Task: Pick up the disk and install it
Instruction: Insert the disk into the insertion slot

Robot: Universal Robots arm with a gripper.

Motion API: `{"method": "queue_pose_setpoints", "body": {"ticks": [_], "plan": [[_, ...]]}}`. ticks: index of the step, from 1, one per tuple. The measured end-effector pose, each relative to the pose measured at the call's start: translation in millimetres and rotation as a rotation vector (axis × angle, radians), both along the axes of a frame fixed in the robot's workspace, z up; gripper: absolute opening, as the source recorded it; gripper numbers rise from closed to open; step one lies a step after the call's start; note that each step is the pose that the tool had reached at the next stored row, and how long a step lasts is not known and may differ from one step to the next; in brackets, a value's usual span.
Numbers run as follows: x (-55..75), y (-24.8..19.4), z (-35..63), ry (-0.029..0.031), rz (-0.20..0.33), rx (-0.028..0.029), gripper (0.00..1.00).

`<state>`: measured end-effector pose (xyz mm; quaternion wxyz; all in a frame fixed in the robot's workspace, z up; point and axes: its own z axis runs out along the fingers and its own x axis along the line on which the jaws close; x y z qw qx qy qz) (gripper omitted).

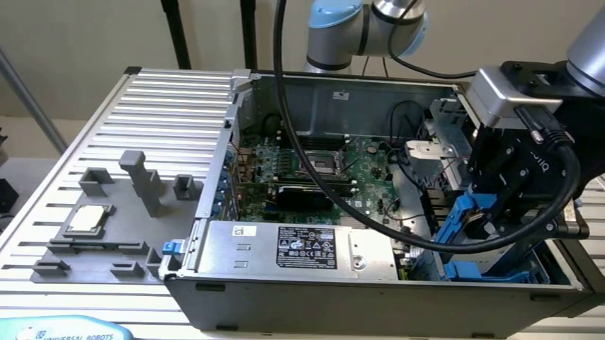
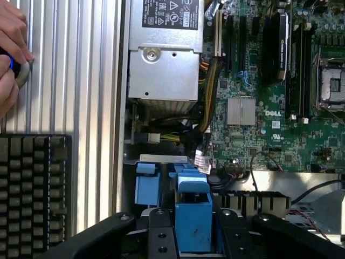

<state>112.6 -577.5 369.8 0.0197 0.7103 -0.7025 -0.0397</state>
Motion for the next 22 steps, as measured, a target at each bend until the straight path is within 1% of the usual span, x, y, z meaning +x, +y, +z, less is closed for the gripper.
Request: {"method": "queue_pose_setpoints", "body": {"ticks": [1, 2, 4, 5, 7, 12, 14, 16, 17, 18, 19, 22], "plan": [[0.3, -0.1, -0.2, 0.0011, 0.000, -0.0002, 0.34], [1.0, -0.1, -0.1, 0.0022, 0.000, -0.0006, 0.40], [2.2, -0.1, 0.1, 0.0035, 0.001, -0.0010, 0.40], [3.0, -0.1, 0.0, 0.0039, 0.001, -0.0008, 0.47], [5.6, -0.1, 0.3, 0.0045, 0.002, -0.0006, 0.47], [17.1, -0.1, 1.6, 0.0050, 0.006, 0.0011, 0.47], [18.8, -0.1, 1.7, 0.0049, 0.007, 0.0013, 0.47], [18.8, -0.1, 1.7, 0.0049, 0.007, 0.0013, 0.45], [18.8, -0.1, 1.7, 0.0049, 0.006, 0.0015, 0.38], [18.8, -0.1, 1.7, 0.0049, 0.007, 0.0015, 0.38], [18.8, -0.1, 1.7, 0.0049, 0.007, 0.0015, 0.31], [18.8, -0.1, 1.7, 0.0049, 0.007, 0.0015, 0.31]]}}
